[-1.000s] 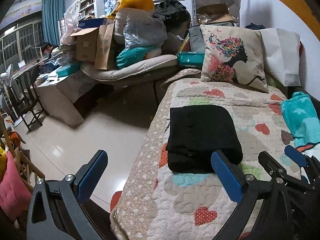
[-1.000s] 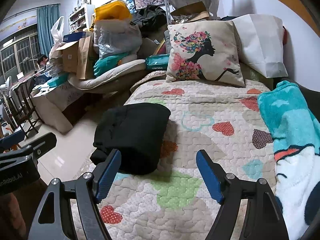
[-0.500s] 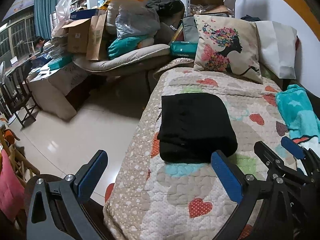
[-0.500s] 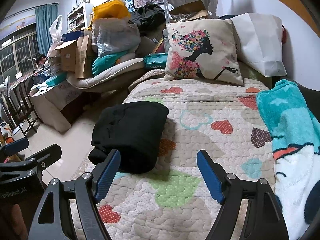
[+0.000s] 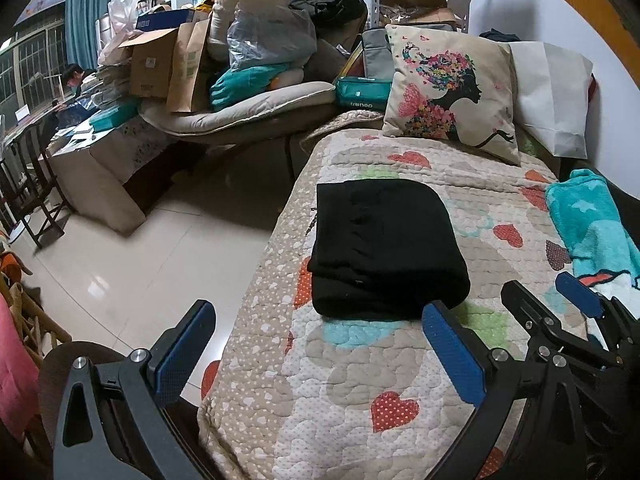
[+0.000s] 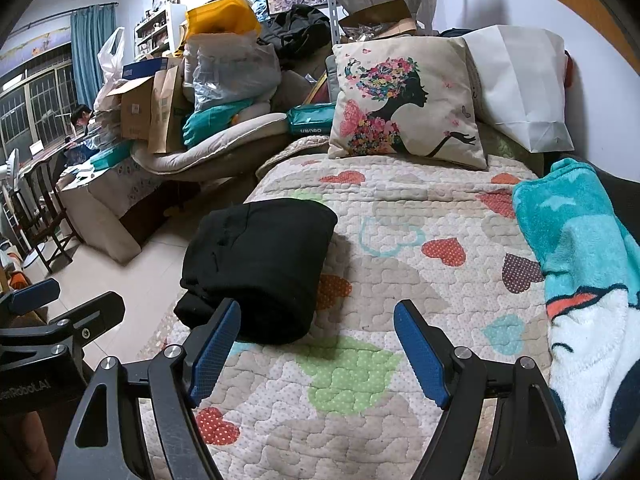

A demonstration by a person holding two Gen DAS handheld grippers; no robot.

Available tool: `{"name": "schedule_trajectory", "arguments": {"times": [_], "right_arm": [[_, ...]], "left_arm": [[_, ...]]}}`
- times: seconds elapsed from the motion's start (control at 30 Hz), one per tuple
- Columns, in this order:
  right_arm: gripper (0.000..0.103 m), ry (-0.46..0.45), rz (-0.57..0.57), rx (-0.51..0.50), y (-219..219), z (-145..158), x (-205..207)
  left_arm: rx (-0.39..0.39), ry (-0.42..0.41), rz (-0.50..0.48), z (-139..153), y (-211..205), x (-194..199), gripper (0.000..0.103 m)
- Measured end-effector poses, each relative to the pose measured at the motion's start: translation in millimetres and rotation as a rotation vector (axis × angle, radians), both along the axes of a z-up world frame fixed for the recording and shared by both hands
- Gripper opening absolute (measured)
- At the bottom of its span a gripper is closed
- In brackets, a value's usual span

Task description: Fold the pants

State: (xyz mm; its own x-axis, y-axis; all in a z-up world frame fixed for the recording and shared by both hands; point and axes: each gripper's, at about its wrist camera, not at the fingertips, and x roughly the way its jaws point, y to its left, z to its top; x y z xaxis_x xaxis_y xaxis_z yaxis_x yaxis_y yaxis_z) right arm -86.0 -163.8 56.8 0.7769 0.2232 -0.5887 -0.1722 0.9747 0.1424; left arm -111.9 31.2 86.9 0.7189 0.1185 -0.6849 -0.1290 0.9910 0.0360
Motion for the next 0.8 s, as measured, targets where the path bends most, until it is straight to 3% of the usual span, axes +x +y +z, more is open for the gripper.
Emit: {"name": "schedule_trajectory", "arguments": {"times": [0.57, 0.8], "right_arm": [[0.084, 0.0, -0.005, -0.003, 3.0, 0.6, -1.7], [0.084, -0.004, -0.007, -0.004, 2.0, 0.1, -1.6]], "left_arm": [[-0.013, -0.007, -0.011, -1.3, -0.3, -1.4, 0.103], [-0.03, -0.068, -0.022, 13.1, -3.5, -12.2, 0.103]]}}
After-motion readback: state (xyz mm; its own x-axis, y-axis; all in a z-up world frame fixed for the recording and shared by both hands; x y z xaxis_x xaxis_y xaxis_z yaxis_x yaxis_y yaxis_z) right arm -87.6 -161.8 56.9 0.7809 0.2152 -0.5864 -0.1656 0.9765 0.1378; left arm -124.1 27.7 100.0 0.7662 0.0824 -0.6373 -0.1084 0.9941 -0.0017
